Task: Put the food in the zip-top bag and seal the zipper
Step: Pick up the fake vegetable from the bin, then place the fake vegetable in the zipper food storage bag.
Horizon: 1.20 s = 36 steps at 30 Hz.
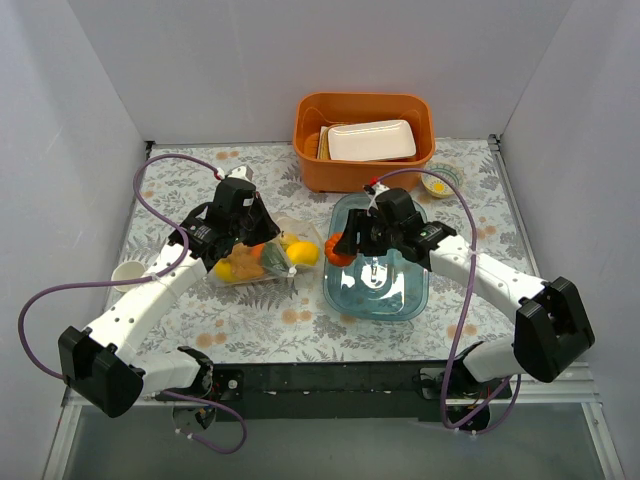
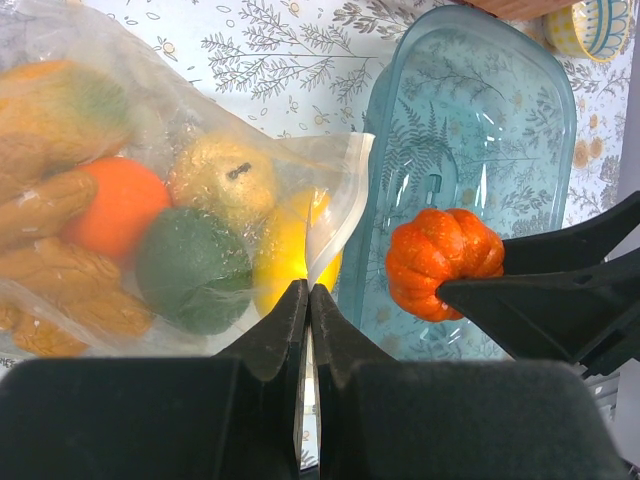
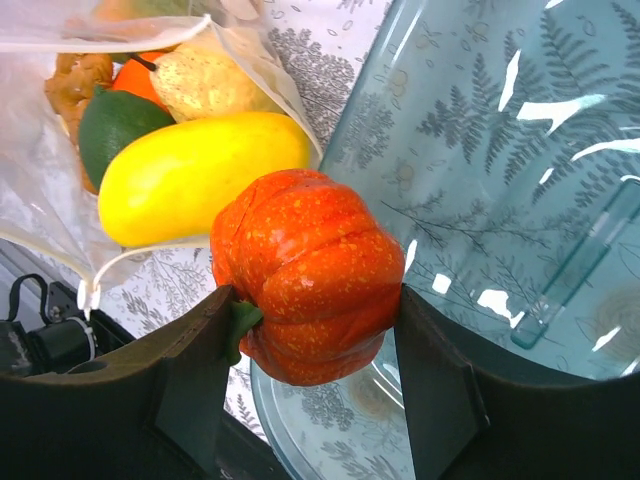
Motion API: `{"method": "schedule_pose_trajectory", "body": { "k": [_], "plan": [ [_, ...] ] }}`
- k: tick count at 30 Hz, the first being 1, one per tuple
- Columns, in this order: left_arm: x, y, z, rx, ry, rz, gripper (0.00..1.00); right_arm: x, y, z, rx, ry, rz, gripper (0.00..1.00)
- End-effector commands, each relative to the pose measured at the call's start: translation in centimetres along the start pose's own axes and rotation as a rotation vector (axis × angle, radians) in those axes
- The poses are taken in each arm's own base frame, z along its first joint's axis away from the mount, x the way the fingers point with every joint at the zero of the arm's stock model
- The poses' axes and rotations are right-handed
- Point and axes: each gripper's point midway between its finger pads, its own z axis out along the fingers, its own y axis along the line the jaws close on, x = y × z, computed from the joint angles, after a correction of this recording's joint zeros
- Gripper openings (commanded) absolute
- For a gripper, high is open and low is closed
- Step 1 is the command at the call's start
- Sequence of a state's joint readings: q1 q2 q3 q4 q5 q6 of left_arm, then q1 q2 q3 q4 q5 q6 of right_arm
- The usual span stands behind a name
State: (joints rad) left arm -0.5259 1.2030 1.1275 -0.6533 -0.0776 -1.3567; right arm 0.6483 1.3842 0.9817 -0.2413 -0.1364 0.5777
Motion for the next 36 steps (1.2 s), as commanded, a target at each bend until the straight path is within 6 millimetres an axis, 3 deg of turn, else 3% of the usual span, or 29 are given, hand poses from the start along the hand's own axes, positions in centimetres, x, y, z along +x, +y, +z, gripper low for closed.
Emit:
{"method": "schedule_pose_trajectory", "body": {
  "k": [1,14,26,36],
  "plan": [
    [-1.0,-1.1,-0.9,0.039,-0.025,0.013,0.0,-2.3,2.7,0.0,-0.103,-0.055,-0.007,0.38],
    [-1.2,-1.4,-1.0,0.049,-0.03,0.013,0.0,-3.7,5.2,1.4,-0.214,-0.057,0.015,0.38],
    [-1.2,-1.2,-0.8,0.036,-0.03,0.013,0.0,-5.9,9.1,3.1,-0.357,-0.06,0.0,0.38],
    [-1.4,-1.3,-1.0,0.039,-0.039,0.011,0.0,-4.9,12.6,4.9,-0.433,0.012,-0.039,0.41]
  ]
}}
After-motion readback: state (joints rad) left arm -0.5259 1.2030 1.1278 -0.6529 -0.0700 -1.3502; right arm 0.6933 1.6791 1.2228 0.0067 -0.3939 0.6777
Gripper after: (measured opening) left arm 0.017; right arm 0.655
